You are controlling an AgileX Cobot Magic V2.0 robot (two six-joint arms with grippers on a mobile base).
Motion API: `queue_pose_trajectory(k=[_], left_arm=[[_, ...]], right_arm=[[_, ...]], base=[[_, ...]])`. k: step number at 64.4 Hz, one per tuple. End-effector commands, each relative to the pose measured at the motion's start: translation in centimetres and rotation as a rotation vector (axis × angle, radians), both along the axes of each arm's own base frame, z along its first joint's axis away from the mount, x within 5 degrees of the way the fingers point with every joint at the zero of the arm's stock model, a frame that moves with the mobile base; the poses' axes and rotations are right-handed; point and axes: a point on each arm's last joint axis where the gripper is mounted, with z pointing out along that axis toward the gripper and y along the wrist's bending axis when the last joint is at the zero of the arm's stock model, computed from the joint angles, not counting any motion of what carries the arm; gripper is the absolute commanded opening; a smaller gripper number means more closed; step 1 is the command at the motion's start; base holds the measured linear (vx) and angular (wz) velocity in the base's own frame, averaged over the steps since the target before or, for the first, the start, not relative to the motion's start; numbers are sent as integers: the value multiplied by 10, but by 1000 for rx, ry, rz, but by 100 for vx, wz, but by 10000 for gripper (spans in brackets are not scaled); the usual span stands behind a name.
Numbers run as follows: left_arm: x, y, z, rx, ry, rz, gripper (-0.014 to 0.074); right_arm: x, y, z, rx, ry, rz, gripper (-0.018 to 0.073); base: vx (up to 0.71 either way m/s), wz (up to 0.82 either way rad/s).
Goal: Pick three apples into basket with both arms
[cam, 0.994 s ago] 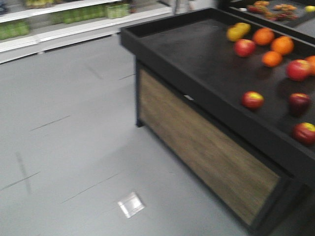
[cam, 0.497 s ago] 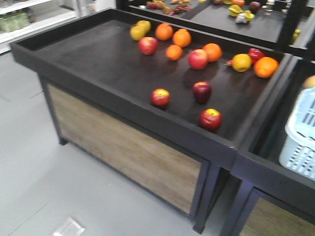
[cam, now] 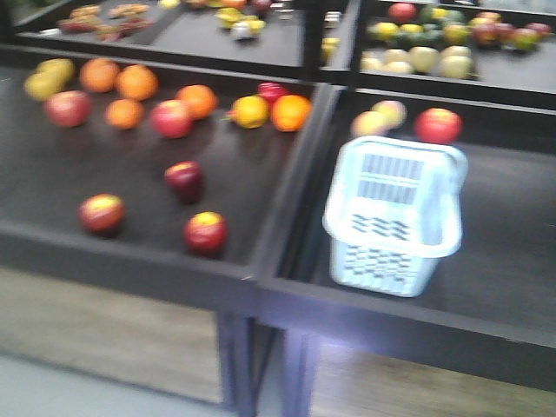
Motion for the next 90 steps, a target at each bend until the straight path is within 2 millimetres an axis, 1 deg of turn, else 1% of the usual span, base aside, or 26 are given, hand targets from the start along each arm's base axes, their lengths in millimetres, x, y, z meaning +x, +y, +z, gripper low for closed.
queue_pose_trajectory(k=[1, 12, 24, 90], left_arm=[[0, 0, 19, -5, -119, -3, -6], [0, 0, 19, -5, -119, -3, -6], [0, 0, 19, -5, -119, -3, -6], [0, 0, 19, -5, -119, -3, -6]], right_arm=[[2, 0, 6, -17, -67, 4, -4], [2, 0, 6, -17, -67, 4, -4], [2, 0, 6, -17, -67, 4, -4], [2, 0, 6, -17, -68, 4, -4]], base=[[16, -69], [16, -56], [16, -27], [17, -10]])
